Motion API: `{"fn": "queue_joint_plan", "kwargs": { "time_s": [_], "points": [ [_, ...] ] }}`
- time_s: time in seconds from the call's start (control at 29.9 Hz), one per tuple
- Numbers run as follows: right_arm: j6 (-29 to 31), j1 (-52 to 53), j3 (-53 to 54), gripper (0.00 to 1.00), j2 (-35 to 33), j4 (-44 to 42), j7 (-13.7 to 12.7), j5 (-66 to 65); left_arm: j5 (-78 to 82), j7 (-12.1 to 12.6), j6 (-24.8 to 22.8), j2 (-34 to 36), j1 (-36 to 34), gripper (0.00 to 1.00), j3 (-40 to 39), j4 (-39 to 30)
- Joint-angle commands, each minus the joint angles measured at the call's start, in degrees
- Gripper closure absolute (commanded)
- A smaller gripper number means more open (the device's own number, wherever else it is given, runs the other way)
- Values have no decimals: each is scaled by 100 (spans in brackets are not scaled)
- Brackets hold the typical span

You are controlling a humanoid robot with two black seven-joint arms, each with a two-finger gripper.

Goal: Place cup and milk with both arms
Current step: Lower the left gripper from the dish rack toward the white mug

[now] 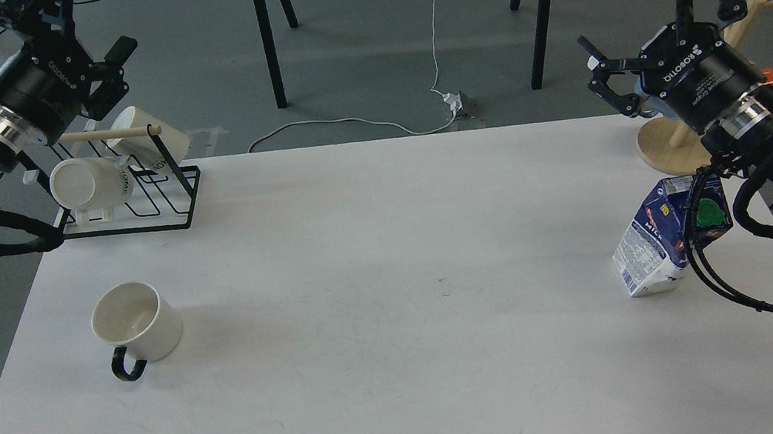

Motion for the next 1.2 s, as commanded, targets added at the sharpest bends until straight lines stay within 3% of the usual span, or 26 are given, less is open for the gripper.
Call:
{"fn": "queue_joint_plan", "kwargs": {
  "time_s": [0.0, 0.1, 0.2, 0.43, 0.57, 0.7, 0.97, 1.17],
  "points": [
    [0, 15, 8, 1, -15, 6, -9, -3, 1659, -681, 1, 171, -42, 0, 19, -398],
    [0, 6, 17, 1, -41, -20, -9, -3, 3076, -758, 1, 487, 46, 0, 54, -1136],
    [0, -37, 17, 1, -67, -20, -9, -3, 3299, -758, 1, 778, 73, 0, 63, -1639],
    [0, -46, 43, 1, -85, -29, -9, -3, 3421, -758, 1, 910, 108, 0, 133, -1332],
    [0, -46, 43, 1, -85, -29, -9, 6, 4395, -758, 1, 1629, 354, 0, 747, -1455],
    [0, -55, 43, 1, -85, -37, -9, -3, 5231, -758, 1, 1894, 415, 0, 1301, -1455],
    [0, -143, 34, 1, -85, -46, -1, -3, 5986, -758, 858, 2167, 521, 0, 2076, -1411],
    [0, -240, 43, 1, -85, -46, 8, -3, 6401, -758, 938, 2123, 881, 0, 2041, -1367]
  ]
}}
